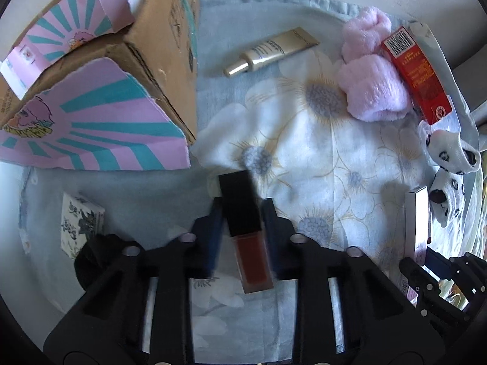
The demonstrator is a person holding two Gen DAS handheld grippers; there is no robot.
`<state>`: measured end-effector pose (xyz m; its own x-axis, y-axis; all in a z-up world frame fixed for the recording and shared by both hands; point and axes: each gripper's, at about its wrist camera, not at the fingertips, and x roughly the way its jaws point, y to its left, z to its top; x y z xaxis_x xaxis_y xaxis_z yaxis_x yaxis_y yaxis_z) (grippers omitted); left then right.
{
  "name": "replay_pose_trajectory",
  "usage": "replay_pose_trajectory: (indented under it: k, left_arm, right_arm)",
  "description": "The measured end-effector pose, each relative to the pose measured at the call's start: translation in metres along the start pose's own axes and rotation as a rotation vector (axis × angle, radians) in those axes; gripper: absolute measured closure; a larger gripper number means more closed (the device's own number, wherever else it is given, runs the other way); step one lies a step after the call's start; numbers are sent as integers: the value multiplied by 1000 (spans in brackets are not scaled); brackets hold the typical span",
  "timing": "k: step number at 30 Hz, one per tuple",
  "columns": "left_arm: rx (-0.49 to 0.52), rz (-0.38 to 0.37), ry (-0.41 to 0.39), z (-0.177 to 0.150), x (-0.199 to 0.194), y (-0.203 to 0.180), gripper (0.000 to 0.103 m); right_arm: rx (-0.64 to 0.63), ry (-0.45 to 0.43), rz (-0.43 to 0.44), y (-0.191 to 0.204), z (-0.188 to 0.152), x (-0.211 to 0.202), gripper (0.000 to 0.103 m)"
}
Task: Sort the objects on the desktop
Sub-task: 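Grasp the red lip gloss with the left tool while the right tool grasps the pink UNNY box, then carry both items over the cardboard box and open both tools to drop them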
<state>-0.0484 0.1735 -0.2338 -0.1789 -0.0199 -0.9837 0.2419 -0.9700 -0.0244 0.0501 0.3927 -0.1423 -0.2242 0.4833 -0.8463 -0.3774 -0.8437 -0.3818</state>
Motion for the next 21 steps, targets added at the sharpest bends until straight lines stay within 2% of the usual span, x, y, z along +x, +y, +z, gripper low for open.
replay_pose_trajectory:
  k: [7,14,19,21]
  left_arm:
    - [-1,-55,9,-10,-7,-2,85]
    - [61,-72,7,-15,-27,-20,85]
    - [89,-92,-25,-16,-50,-29,85]
    - [102,-101,-44,-11,-57,-14,85]
  right_arm:
    - [21,-18,15,-1,0,-11,82]
    - [14,-46,36,-4,-1,-24,82]
    - [8,-59,27,-4,-2,-40,82]
    - [9,-71,31,-3,-1,-50,82]
